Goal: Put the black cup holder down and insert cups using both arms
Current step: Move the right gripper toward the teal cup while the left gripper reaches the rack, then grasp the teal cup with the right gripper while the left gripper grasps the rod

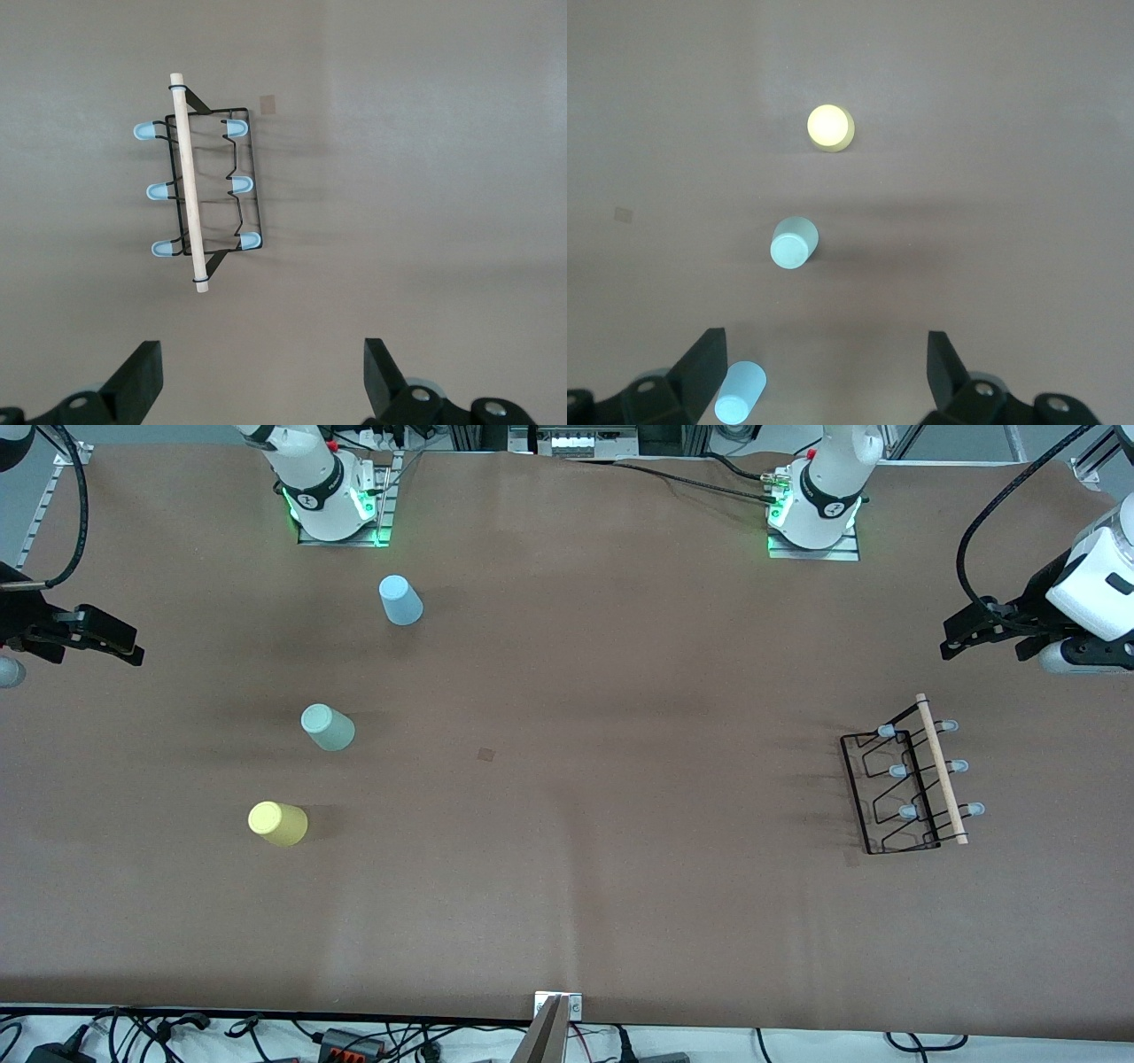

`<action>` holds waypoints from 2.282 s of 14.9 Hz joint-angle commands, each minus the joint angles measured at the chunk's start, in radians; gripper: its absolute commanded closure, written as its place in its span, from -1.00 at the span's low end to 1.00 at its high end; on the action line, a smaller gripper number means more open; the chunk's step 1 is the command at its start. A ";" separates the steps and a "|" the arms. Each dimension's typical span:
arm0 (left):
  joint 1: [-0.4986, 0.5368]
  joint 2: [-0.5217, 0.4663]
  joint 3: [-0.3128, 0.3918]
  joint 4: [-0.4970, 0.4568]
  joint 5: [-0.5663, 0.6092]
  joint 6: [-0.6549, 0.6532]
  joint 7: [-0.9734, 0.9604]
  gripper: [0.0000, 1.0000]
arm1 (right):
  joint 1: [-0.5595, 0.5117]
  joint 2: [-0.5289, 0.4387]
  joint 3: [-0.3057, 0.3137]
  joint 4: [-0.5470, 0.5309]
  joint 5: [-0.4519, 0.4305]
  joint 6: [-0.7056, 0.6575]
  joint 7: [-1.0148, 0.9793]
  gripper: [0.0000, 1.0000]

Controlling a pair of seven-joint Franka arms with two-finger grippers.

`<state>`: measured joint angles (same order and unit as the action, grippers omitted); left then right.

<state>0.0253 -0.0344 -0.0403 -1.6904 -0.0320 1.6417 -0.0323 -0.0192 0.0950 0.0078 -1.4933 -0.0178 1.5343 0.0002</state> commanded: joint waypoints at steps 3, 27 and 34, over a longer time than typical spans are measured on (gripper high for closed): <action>0.001 0.025 0.000 0.015 0.017 -0.023 0.005 -1.00 | 0.021 -0.009 -0.006 -0.119 0.007 0.027 -0.011 -1.00; 0.156 0.311 0.000 -0.236 0.053 0.535 0.094 -0.31 | 0.105 0.018 -0.002 -0.762 0.056 0.782 0.243 -1.00; 0.156 0.338 -0.003 -0.235 0.052 0.527 0.095 0.39 | 0.133 0.118 0.003 -0.760 0.055 0.958 0.268 -1.00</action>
<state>0.1784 0.3021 -0.0390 -1.9170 0.0033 2.1611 0.0466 0.1105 0.2035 0.0105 -2.2445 0.0246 2.4601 0.2613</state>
